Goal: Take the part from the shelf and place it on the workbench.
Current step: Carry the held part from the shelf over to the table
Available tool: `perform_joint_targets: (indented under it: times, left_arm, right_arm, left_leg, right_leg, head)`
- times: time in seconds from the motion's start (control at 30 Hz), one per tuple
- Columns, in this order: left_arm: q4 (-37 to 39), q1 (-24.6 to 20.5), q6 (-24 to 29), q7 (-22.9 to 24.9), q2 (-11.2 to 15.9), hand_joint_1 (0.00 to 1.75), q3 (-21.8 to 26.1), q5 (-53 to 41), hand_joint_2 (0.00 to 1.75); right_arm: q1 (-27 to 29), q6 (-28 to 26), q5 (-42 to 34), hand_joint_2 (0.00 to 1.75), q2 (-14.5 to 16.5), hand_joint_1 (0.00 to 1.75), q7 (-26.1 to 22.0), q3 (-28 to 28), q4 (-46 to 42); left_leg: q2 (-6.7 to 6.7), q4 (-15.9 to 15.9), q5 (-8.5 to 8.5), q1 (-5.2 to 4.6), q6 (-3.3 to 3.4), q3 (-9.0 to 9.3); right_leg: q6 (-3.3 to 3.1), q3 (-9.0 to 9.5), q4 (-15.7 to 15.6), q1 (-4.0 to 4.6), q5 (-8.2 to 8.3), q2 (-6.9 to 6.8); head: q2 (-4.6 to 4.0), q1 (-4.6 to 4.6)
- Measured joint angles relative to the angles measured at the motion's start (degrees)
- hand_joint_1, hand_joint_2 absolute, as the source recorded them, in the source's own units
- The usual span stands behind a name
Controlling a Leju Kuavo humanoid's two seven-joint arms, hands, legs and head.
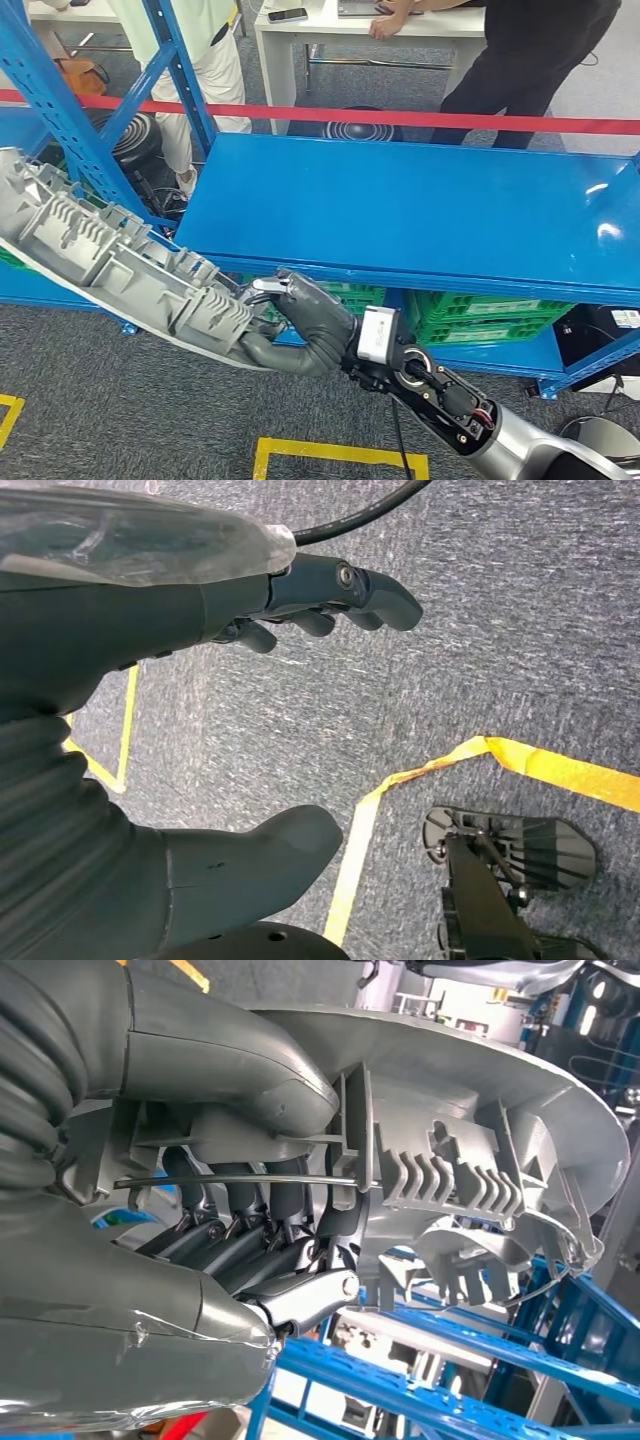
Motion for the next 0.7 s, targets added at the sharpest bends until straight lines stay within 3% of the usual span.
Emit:
perform_joint_targets:
  times: [0.7]
  left_arm:
    - [0.0,0.01,-0.11,0.02,-0.02,0.0,-0.83,0.39,1.75]
  right_arm:
    - [0.08,1.02,-1.77,1.75,0.1,1.75,-1.18,0.79,1.89]
  left_leg:
    - [0.0,0.03,-0.03,-0.03,0.03,-0.03]
  right_leg:
    - [0.01,0.01,-0.03,-0.01,0.0,0.0]
  head:
    - [0.0,0.01]
